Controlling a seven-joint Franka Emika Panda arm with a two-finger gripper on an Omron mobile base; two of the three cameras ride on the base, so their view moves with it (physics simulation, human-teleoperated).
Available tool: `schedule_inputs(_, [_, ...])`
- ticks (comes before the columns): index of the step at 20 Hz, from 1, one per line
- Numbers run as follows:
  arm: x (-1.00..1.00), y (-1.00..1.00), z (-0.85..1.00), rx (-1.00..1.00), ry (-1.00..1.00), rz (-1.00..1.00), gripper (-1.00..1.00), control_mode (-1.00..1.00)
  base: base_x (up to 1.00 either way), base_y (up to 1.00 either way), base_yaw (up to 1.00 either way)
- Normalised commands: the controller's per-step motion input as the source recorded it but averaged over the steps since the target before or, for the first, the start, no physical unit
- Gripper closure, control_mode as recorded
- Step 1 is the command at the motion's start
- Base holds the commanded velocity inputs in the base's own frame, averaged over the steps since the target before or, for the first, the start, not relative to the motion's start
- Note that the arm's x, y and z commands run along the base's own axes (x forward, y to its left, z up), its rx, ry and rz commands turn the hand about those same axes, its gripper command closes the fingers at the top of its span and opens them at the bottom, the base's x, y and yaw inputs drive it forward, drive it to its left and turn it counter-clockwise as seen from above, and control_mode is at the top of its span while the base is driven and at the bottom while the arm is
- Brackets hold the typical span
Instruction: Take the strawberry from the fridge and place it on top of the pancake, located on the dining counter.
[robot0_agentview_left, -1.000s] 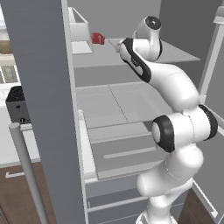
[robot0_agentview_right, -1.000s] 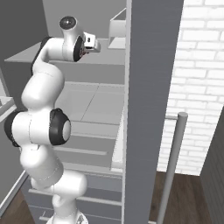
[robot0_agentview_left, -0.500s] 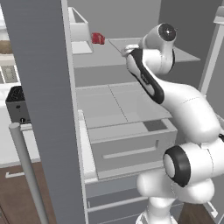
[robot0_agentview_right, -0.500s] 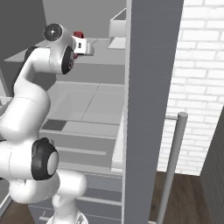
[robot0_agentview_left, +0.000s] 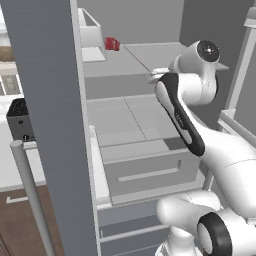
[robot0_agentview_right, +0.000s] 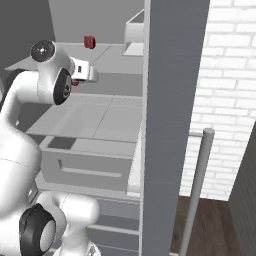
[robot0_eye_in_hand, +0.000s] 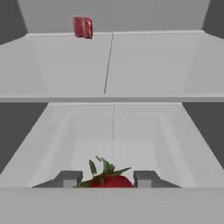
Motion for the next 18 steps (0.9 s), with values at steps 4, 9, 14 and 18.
schedule_inputs(4, [-1.0,0.0,-0.1,0.0,0.41,0.0,1.0,-1.0,0.0,0.0,0.0])
schedule_inputs(9, [-1.0,0.0,-0.6,-0.02,0.34,0.0,1.0,-1.0,0.0,0.0,0.0])
schedule_inputs(14, [-1.0,0.0,-1.0,-0.08,0.18,-0.01,1.0,-1.0,0.0,0.0,0.0])
schedule_inputs(18, [-0.76,-0.22,-0.83,-0.05,0.02,-0.06,1.0,-1.0,0.0,0.0,0.0])
